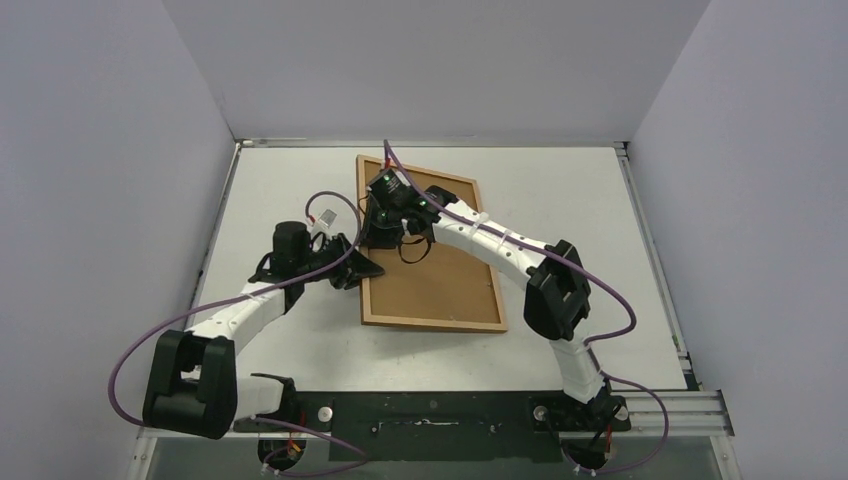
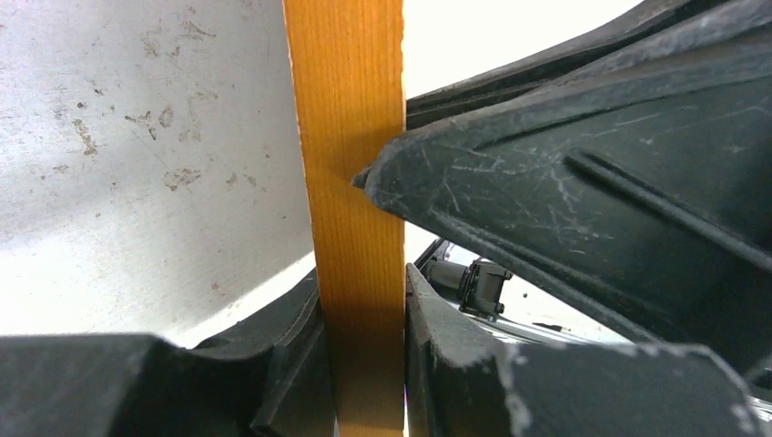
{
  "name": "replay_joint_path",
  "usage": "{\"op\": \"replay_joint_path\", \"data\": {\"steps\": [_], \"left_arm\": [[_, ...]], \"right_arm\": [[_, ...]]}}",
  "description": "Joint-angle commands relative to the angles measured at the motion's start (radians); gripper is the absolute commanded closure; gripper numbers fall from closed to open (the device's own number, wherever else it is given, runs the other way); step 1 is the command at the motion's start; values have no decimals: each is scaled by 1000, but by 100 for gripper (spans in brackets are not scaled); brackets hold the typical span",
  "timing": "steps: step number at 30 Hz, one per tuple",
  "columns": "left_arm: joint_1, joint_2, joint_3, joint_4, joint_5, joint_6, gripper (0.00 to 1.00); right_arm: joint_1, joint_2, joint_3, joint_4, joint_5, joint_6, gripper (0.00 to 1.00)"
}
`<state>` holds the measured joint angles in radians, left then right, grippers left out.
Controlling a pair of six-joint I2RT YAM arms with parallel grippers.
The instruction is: Put the photo into the frame
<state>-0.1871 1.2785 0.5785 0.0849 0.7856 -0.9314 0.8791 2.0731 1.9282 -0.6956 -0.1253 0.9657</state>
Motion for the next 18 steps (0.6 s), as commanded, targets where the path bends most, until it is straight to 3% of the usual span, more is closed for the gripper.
{"op": "replay_joint_path", "data": {"steps": [1,4,8,18], "left_arm": [[4,-87,78,-32,-24,93,96],[7,-99,135,-121,-39,144,100],[12,-84,231,-237,-46,213,100],[32,-1,671,-827,-218,520,100]], "right_arm": [[-22,-111,26,46,88,27,72],[-40,-166,17,57,115,25,63],[-86,-234,-3,60,122,34,60],[-191,-436,-124,52,188,20,49]]}}
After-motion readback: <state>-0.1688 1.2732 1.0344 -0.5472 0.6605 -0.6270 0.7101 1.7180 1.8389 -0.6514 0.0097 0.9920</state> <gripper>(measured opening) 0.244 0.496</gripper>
